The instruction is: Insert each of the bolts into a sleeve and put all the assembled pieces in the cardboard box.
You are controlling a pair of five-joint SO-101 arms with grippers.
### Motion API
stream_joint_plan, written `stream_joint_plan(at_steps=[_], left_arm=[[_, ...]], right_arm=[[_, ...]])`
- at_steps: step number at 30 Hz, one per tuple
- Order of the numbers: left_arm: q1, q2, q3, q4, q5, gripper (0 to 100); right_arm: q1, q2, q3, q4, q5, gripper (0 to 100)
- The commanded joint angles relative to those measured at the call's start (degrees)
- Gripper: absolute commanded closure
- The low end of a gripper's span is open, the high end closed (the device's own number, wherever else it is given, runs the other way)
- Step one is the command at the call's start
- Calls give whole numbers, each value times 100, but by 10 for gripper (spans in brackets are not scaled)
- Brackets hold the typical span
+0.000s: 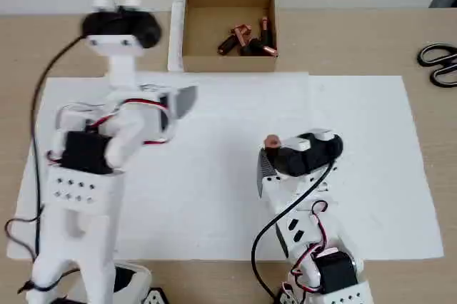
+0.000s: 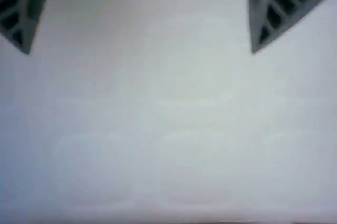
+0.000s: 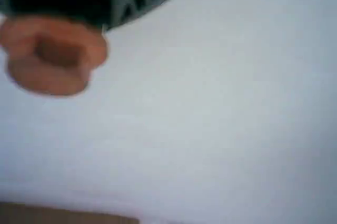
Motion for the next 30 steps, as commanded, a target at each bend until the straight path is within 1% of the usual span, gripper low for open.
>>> stream_joint_plan(at_steps=[1, 4, 7, 16, 22, 28, 30], left_arm=[[-624, -308, -286, 369, -132, 747], [-914, -308, -277, 712, -141, 747], [-993, -316, -277, 888, -141, 747], [-1011, -343, -259, 905, -141, 747], [-1284, -334, -259, 976, -141, 747], [-1292, -308, -251, 976, -149, 747], [-1284, -308, -215, 967, -149, 747]], right_arm=[[418, -66, -738, 4, 149, 995], [734, 286, -1266, -145, 457, 995], [971, 1253, -2040, -365, 695, 995], [1068, 5719, -5495, -778, 738, 995], [1051, 8549, -7780, -734, 738, 995], [989, 11099, -9916, -716, 738, 995], [936, 11864, -10673, -514, 738, 995]])
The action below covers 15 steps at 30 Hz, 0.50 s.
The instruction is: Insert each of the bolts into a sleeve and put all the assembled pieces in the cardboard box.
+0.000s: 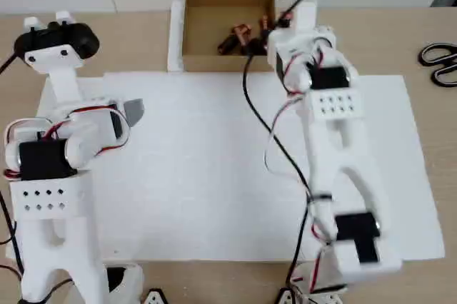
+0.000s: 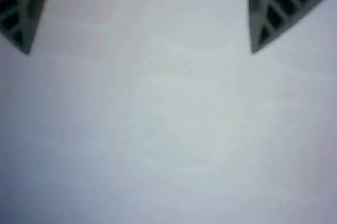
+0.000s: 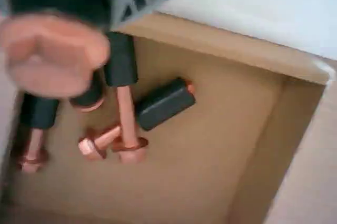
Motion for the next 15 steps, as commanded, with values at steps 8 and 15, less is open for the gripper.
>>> stream_joint_plan(at_steps=[8, 15], left_arm=[[-26, -167, 154, -26, -44, 747], [-18, -158, 163, -18, -44, 747]], right_arm=[[-251, 3530, -4563, 1191, 53, 995], [-330, 4963, -6514, 1543, 53, 995]])
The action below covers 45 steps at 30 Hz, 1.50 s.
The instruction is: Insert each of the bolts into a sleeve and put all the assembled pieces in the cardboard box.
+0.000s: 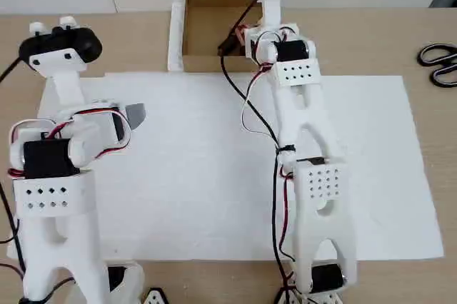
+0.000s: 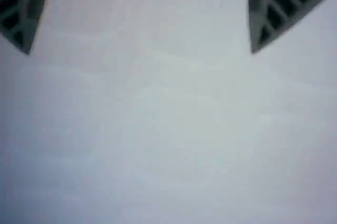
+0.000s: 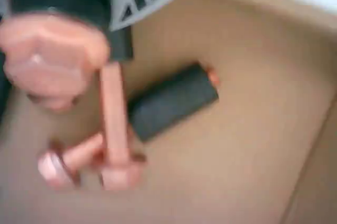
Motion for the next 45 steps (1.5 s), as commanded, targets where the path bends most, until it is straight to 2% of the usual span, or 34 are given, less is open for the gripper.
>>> stream_joint_plan(at_steps=[1, 14, 21, 32, 40, 45], left_arm=[[-9, -141, -13, -18, -44, 747], [9, -141, -13, 9, -44, 747], [9, -141, -4, 18, -44, 747], [9, -132, -4, 9, -193, 747], [9, -167, -92, -97, -396, 747], [9, -167, -356, -79, -440, 747]], right_arm=[[-48, 295, -1116, 22, 53, 995], [-48, 1156, -1503, -180, 53, 992], [-40, 1297, -1503, -259, 26, 887], [-13, 1411, -1574, -514, 9, 883], [-31, 1411, -3429, 409, 53, 883], [-13, 743, -3437, 1033, 53, 883]])
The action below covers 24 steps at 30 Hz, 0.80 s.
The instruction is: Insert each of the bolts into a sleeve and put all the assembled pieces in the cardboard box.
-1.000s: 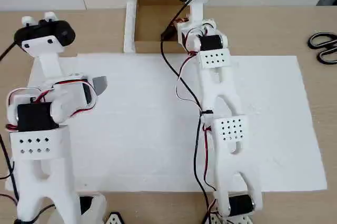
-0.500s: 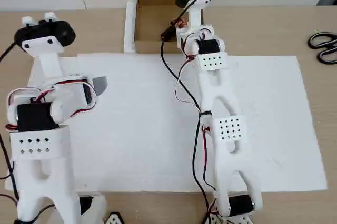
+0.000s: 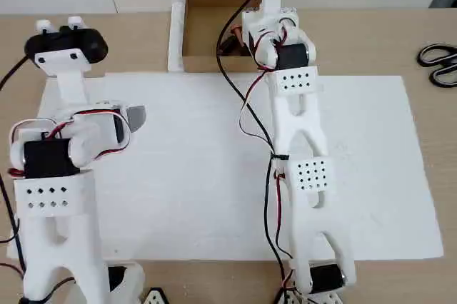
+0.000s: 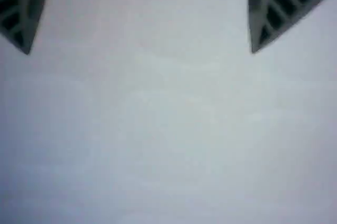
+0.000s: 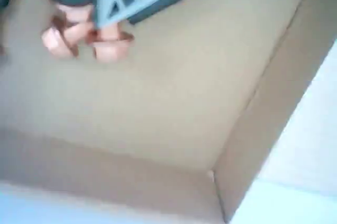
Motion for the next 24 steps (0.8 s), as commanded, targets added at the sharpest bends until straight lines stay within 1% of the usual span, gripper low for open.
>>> stream_joint_plan(at_steps=[1, 5, 9, 13, 18, 21, 24], left_arm=[[9, -167, -382, -70, -62, 747], [9, -176, -664, -70, -79, 747], [18, -176, -1323, 105, -352, 747], [18, -176, -2193, 589, -571, 747], [79, -176, -2993, 1284, -624, 747], [316, -185, -3336, 1697, -624, 747], [536, -325, -3451, 1688, -624, 747]], right_arm=[[22, -971, -299, 532, 44, 883], [-4, -1912, -290, 1059, 44, 883], [-22, -3055, -290, 1727, 44, 883], [-22, -4242, -290, 2633, 44, 883], [-22, -5473, -290, 3776, 44, 883], [22, -6149, -290, 3855, 44, 885], [-4, -6774, -167, 3881, 44, 886]])
